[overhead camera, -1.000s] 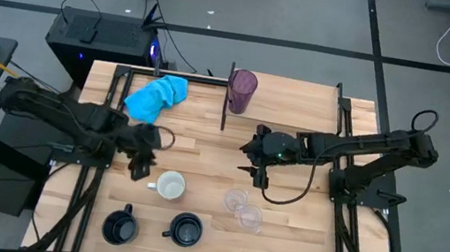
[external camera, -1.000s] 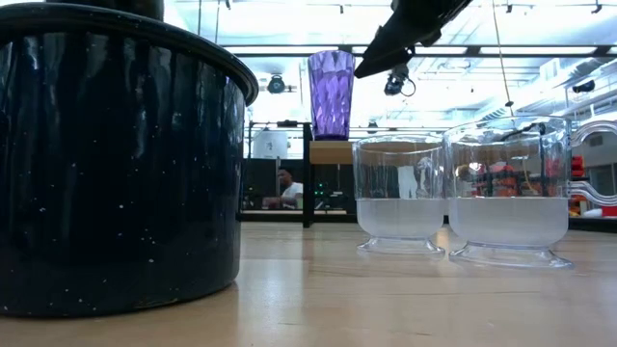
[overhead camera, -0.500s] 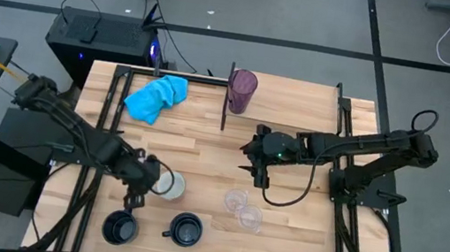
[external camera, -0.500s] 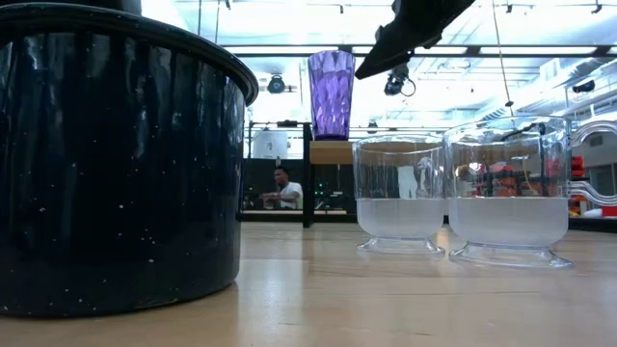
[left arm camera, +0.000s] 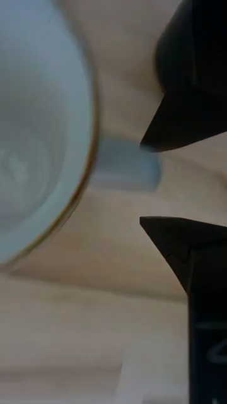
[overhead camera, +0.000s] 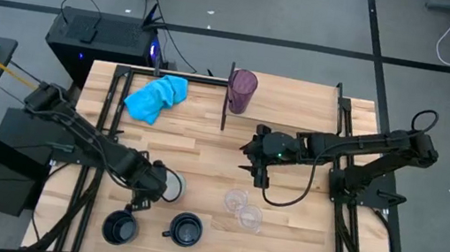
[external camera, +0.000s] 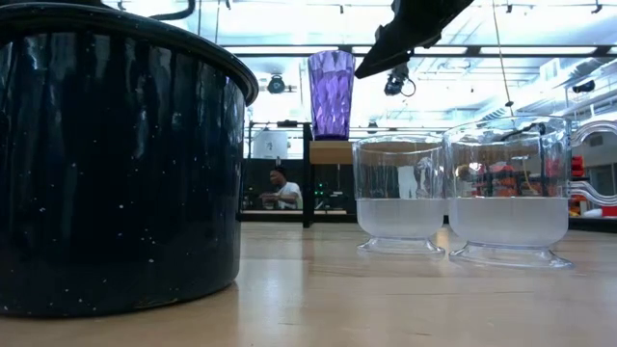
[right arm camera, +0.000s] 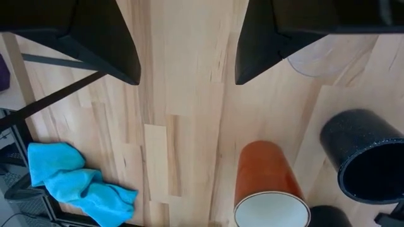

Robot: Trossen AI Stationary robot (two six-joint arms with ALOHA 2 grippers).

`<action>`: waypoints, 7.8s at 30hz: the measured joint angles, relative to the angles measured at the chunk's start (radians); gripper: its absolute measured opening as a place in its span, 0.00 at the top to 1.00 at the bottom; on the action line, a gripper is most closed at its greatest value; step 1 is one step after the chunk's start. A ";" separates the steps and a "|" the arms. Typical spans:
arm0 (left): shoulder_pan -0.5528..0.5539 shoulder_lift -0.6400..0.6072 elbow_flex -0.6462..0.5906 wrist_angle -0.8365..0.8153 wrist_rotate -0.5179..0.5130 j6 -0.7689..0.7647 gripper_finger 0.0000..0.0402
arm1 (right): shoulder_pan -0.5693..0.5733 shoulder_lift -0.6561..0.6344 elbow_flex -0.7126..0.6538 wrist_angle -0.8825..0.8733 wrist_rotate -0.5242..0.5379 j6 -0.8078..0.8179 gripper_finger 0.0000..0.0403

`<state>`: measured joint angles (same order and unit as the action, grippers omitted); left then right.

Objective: Stack small to large cups/mugs on shelf
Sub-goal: Put the brown mug on the shelf

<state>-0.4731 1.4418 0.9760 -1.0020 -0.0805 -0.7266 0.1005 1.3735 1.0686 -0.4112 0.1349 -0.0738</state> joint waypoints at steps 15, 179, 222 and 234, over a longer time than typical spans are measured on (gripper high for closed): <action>0.140 -0.003 -0.001 -0.043 -0.319 0.143 0.63 | 0.000 0.000 0.000 0.005 0.000 0.003 0.36; 0.455 0.328 0.339 0.190 0.014 0.566 0.92 | -0.097 -0.073 -0.193 0.086 -0.162 0.019 0.47; 0.534 0.602 0.740 0.060 -0.028 0.684 0.63 | -0.098 -0.299 -0.199 -0.168 -0.068 0.047 0.48; 0.476 0.388 0.674 0.105 -0.104 0.739 0.55 | -0.098 -0.300 -0.302 -0.035 -0.068 0.048 0.48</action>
<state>0.0032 1.8297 1.6499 -0.8975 -0.1841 0.0124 0.0027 1.0733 0.7663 -0.4463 0.0672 -0.0261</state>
